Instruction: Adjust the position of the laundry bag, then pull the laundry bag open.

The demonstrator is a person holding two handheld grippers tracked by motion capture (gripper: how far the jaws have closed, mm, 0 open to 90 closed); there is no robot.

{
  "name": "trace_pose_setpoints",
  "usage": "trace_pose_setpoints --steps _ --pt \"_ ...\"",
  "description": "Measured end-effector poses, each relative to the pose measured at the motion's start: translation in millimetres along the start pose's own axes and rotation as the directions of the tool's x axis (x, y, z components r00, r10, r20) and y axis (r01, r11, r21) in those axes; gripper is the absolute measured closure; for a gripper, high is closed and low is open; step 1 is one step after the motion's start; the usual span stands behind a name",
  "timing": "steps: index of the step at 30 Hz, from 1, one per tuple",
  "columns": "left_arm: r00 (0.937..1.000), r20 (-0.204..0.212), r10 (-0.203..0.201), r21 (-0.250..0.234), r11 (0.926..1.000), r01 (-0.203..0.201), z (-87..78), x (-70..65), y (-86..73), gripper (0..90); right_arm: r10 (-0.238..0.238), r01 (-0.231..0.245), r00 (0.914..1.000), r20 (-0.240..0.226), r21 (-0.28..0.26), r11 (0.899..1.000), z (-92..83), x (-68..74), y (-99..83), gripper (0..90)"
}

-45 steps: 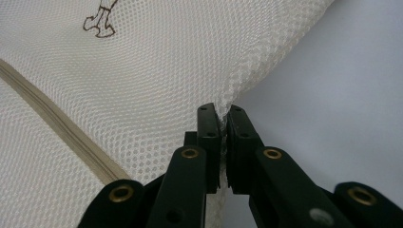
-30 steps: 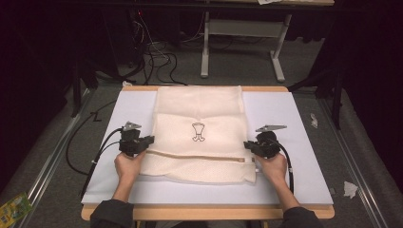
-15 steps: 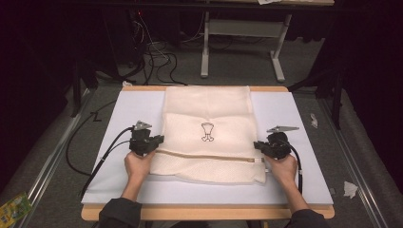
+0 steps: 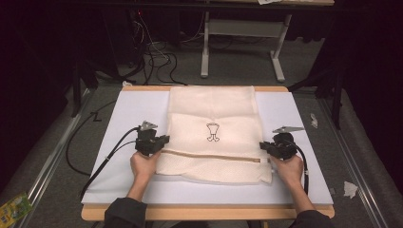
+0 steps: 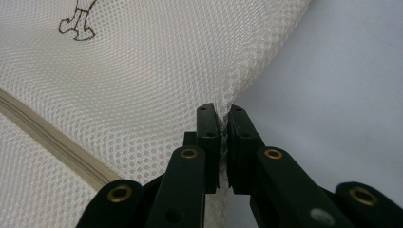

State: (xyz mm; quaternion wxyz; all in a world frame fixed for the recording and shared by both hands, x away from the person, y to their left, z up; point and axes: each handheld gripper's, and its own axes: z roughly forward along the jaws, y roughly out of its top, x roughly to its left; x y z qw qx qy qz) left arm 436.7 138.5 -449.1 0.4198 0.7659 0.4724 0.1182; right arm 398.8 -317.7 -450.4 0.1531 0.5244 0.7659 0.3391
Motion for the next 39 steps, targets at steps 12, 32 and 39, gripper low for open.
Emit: trace_pose_setpoints --steps 12,32,39 --pt "0.9991 -0.03 0.03 0.002 0.9996 -0.03 7.5 -8.3 -1.6 84.1 -0.005 0.005 0.9997 0.022 0.009 1.0 -1.7 -5.2 -3.4 85.9" --pt "0.9937 -0.078 0.08 0.013 0.9968 -0.079 10.5 -9.5 -7.2 66.8 0.014 -0.014 0.9991 0.039 0.001 1.0 0.8 -5.4 -9.8 70.6" --pt "0.9923 -0.079 0.095 0.001 0.9954 -0.095 6.8 -14.1 -9.7 55.3 0.045 -0.045 0.9984 0.035 -0.022 0.999 -2.9 -8.5 -16.2 57.1"
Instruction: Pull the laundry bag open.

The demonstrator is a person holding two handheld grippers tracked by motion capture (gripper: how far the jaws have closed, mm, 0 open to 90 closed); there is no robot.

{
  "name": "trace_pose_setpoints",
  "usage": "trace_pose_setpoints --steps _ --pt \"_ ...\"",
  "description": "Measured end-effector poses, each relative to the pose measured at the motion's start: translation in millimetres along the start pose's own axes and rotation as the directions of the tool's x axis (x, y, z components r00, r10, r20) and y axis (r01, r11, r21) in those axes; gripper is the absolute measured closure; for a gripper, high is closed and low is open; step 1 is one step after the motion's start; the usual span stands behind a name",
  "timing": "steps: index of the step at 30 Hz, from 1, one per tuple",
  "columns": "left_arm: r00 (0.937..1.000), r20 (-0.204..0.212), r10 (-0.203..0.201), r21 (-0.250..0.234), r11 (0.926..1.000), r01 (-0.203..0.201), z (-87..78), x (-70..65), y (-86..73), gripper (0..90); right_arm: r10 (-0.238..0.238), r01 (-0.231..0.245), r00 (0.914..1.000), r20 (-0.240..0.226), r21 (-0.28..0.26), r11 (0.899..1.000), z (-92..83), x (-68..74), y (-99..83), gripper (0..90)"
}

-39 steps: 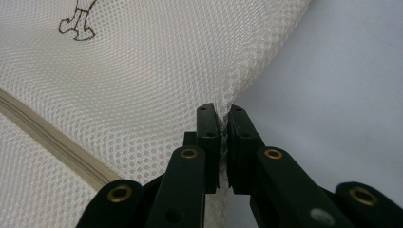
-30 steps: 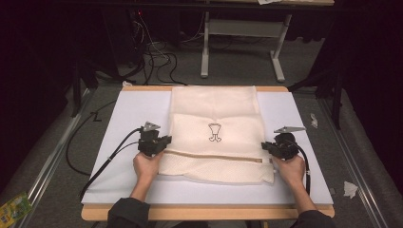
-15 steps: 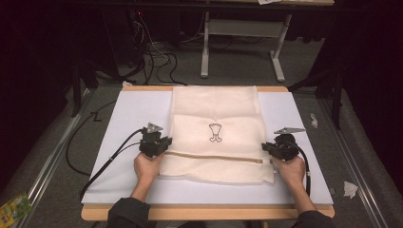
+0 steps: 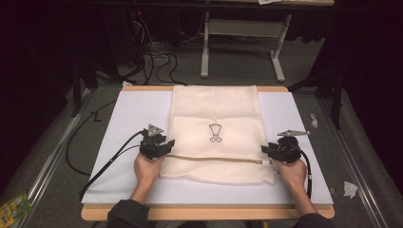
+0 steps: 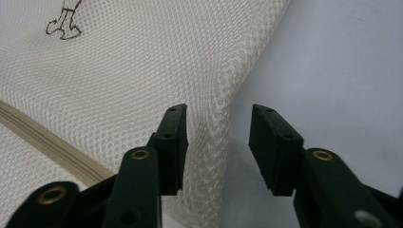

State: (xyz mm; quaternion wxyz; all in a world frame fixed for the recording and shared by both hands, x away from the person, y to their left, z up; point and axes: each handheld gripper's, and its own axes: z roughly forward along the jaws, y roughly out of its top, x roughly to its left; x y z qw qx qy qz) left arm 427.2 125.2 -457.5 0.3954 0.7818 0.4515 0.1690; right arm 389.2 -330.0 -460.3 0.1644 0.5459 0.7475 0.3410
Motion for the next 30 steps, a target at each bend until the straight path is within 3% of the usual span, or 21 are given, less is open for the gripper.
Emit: trace_pose_setpoints --steps 2,7,18,22,26,30 --pt "1.0 0.0 0.01 -0.011 0.9999 -0.01 -4.0 -4.2 -1.9 54.2 0.006 -0.006 1.0 0.003 -0.035 0.999 -3.5 3.6 -3.6 52.3" --pt "0.9995 0.009 0.032 -0.009 0.9995 -0.032 -9.1 -12.6 -7.1 49.4 0.015 -0.014 0.9999 0.007 -0.059 0.998 -8.9 7.6 -9.8 47.7" --pt "0.9963 0.04 0.075 -0.015 0.9971 -0.075 -18.7 -34.0 -14.2 47.2 0.058 -0.058 0.9983 -0.002 -0.045 0.997 -11.5 5.8 -16.7 49.6" --pt "0.9921 0.079 0.098 -0.045 0.9946 -0.094 -21.5 -50.1 -10.8 47.3 0.066 -0.066 0.9977 -0.015 -0.046 0.997 -8.3 6.8 -17.0 50.3" --pt "0.9837 0.112 0.141 -0.056 0.9892 -0.135 -19.7 -70.3 -3.2 47.2 0.065 -0.065 0.9978 -0.015 -0.035 0.997 -5.3 6.9 -16.2 50.5" --pt "0.9753 0.155 0.157 -0.064 0.9868 -0.149 -11.5 -92.1 6.7 46.5 0.062 -0.062 0.9979 -0.02 -0.007 0.998 -1.3 7.4 -17.1 53.0"
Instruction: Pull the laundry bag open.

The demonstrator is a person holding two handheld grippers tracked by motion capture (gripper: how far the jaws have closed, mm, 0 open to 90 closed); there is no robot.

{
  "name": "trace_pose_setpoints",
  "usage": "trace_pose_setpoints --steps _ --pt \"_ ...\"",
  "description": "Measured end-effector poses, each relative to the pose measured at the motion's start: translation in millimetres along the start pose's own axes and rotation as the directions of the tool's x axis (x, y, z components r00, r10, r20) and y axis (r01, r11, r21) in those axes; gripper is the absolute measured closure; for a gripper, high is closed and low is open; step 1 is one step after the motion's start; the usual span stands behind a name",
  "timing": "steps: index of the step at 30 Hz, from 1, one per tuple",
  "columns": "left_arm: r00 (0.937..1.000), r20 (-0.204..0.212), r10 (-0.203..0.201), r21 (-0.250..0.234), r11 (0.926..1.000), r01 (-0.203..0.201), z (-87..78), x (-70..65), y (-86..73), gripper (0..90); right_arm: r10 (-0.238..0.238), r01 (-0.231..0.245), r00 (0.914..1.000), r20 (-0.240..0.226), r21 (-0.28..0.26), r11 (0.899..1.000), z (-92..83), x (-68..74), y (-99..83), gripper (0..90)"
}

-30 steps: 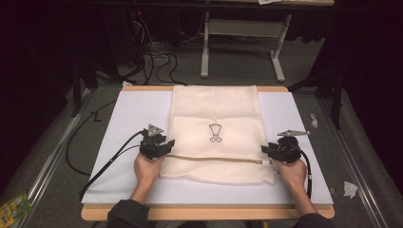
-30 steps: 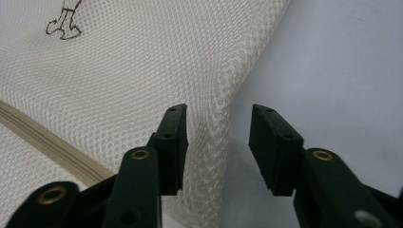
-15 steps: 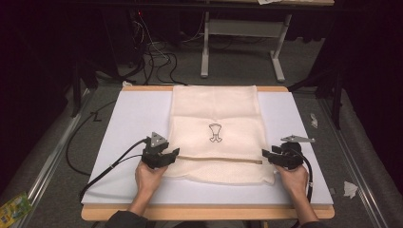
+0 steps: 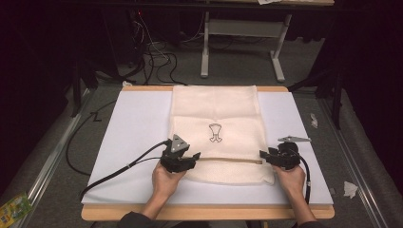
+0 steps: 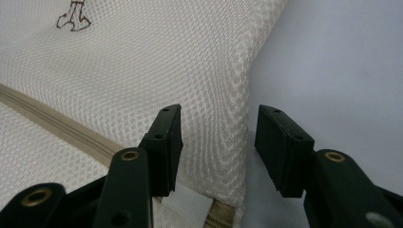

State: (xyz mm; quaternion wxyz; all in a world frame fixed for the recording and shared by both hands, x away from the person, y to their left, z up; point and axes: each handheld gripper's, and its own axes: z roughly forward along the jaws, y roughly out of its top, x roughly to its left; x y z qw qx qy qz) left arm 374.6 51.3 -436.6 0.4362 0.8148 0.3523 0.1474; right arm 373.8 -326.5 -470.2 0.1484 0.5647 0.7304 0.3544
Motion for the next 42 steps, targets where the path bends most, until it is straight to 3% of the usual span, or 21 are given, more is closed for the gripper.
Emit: trace_pose_setpoints --steps 10,13,15,17,24,26,29,32,38,42 --pt "0.9981 0.06 0.014 0.029 0.9995 -0.016 34.7 -27.0 19.5 44.8 -0.01 0.011 0.9999 -0.012 0.026 1.0 -2.0 0.9 -2.5 58.5" --pt "0.996 0.086 0.024 0.032 0.9991 -0.026 44.5 -37.5 26.6 43.8 -0.018 0.018 0.9998 -0.006 0.033 0.999 -1.6 2.1 -2.5 59.0" --pt "0.9948 0.095 0.036 0.049 0.9979 -0.041 55.8 -46.6 32.9 43.5 -0.05 0.049 0.9985 0.02 0.046 0.998 -0.8 5.4 -1.7 61.9" --pt "0.9943 0.1 0.038 0.052 0.9977 -0.044 59.1 -48.1 34.7 43.4 -0.061 0.06 0.9977 0.03 0.054 0.997 -0.7 6.7 -1.1 63.6" --pt "0.991 0.133 0.02 0.072 0.997 -0.03 78.9 -60.8 42.4 43.0 -0.11 0.109 0.9935 0.027 0.056 0.993 -0.2 8.7 -1.6 83.2" --pt "0.9884 0.152 0.004 0.08 0.9967 -0.016 81.6 -62.7 43.0 43.3 -0.124 0.123 0.9917 0.033 0.05 0.991 0.1 9.3 -2.2 85.1" --pt "0.9875 0.156 0.024 0.093 0.9949 -0.039 86.2 -69.1 44.3 44.7 -0.122 0.121 0.9925 0.014 0.044 0.992 -0.5 7.5 -2.1 87.0" --pt "0.9834 0.181 0.007 0.081 0.9965 -0.022 89.6 -73.3 45.5 45.5 -0.124 0.124 0.9922 0.001 0.027 0.992 -3.4 7.2 -2.0 87.7" --pt "0.9708 0.239 0.014 0.091 0.9952 -0.036 97.1 -85.7 43.0 48.2 -0.117 0.117 0.9923 -0.041 0.003 0.993 -10.3 6.4 -0.1 88.1" --pt "0.9669 0.254 0.021 0.099 0.994 -0.048 101.6 -91.5 41.8 50.0 -0.126 0.126 0.9905 -0.054 -0.008 0.992 -14.5 8.4 3.1 88.2"
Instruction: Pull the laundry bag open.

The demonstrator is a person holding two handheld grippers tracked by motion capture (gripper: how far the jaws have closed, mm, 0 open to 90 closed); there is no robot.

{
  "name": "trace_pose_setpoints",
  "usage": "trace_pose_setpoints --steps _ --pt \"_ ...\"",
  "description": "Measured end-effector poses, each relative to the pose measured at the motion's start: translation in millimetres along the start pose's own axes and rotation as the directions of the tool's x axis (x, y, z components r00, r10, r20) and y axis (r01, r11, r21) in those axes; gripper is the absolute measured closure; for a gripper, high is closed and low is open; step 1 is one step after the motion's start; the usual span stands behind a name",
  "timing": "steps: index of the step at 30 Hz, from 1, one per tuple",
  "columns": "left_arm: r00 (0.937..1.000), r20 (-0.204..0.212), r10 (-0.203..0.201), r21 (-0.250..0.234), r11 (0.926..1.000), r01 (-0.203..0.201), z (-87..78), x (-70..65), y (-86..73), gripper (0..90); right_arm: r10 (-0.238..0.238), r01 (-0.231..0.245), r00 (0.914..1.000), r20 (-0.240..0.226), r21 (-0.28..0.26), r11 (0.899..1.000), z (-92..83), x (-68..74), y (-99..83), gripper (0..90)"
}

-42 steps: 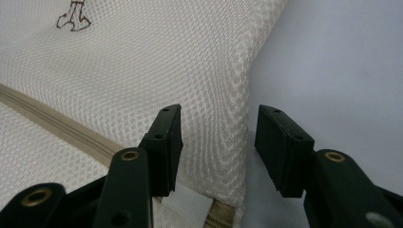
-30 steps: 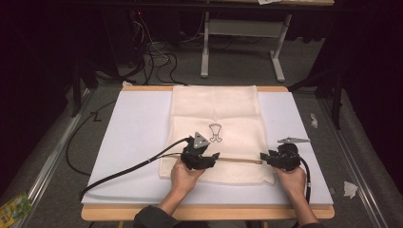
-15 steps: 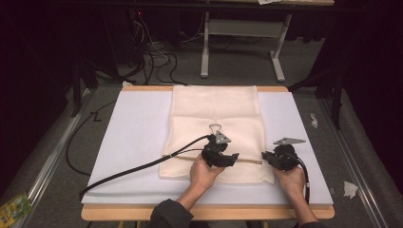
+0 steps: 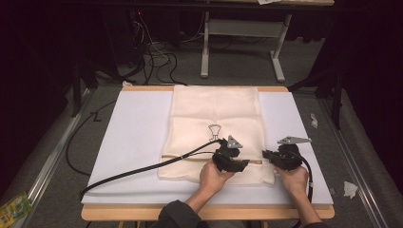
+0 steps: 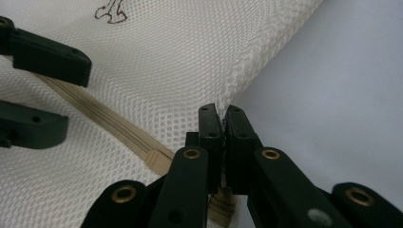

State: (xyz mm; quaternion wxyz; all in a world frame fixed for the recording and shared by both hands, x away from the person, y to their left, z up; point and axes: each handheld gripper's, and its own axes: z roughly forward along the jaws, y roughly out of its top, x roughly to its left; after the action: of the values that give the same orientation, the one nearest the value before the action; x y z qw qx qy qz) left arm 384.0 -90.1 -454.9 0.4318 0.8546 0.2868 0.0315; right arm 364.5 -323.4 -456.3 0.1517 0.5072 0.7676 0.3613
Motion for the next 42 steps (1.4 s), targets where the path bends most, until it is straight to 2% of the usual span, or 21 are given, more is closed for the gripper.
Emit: trace_pose_setpoints --steps 10,15,18,20,24,29,34,36,42 --pt "0.9991 0.038 0.019 -0.023 0.9996 -0.018 12.5 -12.8 9.1 58.3 -0.017 0.016 0.9998 -0.014 -0.015 1.0 -5.7 2.2 4.9 88.3" --pt "0.9985 0.055 0.008 -0.003 1.0 -0.008 20.6 -14.0 7.1 62.9 -0.013 0.013 0.9998 -0.016 -0.02 1.0 -7.3 3.6 7.4 88.4" --pt "0.9972 0.073 0.016 0.001 0.9999 -0.016 22.8 -14.5 7.7 63.5 -0.011 0.011 0.9996 -0.025 -0.026 1.0 -8.8 3.6 8.6 88.4" --pt "0.9971 0.069 0.031 0.0 0.9995 -0.031 24.8 -16.6 8.6 63.5 -0.013 0.012 0.9995 -0.028 -0.024 1.0 -9.5 3.8 9.4 88.4" --pt "0.9965 0.082 0.013 -0.012 0.9999 -0.012 29.7 -16.2 6.8 65.1 -0.023 0.022 0.9995 -0.022 -0.043 0.999 -12.9 6.0 10.8 88.6" --pt "0.9961 0.088 0.0 -0.012 0.9999 0.001 30.3 -14.4 7.5 68.8 -0.037 0.036 0.9992 -0.013 -0.035 0.999 -13.3 11.3 15.5 88.6" --pt "0.9893 0.139 -0.046 -0.034 0.9981 0.051 33.7 -12.2 8.4 71.9 -0.035 0.035 0.9992 -0.02 -0.032 0.999 -13.6 10.6 16.5 88.6" --pt "0.9844 0.165 -0.06 -0.036 0.9971 0.067 34.1 -10.8 8.0 72.0 -0.033 0.033 0.9992 -0.022 -0.028 0.999 -13.0 9.4 16.5 88.6" --pt "0.9855 0.16 -0.058 -0.043 0.997 0.065 35.4 -12.9 6.5 75.4 -0.032 0.031 0.999 -0.03 -0.022 0.999 -12.5 8.8 14.2 88.6"
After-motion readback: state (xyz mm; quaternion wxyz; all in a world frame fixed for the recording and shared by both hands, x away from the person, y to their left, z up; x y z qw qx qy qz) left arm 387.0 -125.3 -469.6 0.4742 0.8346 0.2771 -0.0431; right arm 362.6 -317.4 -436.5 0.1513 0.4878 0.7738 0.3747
